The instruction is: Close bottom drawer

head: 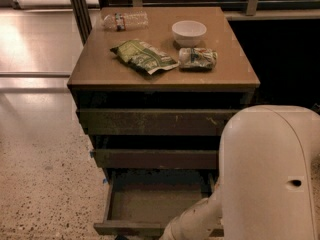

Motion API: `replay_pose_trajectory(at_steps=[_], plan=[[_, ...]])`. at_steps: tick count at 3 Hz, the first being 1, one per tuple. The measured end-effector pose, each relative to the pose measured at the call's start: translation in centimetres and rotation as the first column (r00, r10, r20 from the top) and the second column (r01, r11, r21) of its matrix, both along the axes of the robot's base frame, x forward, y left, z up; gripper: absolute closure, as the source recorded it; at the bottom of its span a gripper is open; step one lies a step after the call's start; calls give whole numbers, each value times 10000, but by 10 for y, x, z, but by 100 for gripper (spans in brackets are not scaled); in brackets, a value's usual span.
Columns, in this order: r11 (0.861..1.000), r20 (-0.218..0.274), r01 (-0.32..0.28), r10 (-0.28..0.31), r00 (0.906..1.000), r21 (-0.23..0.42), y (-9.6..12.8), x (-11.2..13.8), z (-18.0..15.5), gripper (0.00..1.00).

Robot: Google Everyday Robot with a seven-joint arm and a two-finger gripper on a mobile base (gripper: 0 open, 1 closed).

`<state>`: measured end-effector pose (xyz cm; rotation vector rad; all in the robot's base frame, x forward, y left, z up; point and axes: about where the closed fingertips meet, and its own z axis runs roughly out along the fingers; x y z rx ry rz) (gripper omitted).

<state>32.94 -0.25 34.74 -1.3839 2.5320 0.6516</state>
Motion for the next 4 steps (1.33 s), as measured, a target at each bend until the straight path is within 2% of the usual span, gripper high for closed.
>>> replay_pose_trajectory(at_steps=[1, 2, 3, 4], plan=[[9911, -55, 20, -13, 10000, 1330, 38, 1, -14, 100], [9602, -245, -69, 142, 9996, 2791, 84, 6, -25, 100], [9369, -150, -94, 156, 9998, 3494, 100, 16, -23, 100], [9369, -150, -93, 156, 9998, 3494, 100, 16, -23, 100]])
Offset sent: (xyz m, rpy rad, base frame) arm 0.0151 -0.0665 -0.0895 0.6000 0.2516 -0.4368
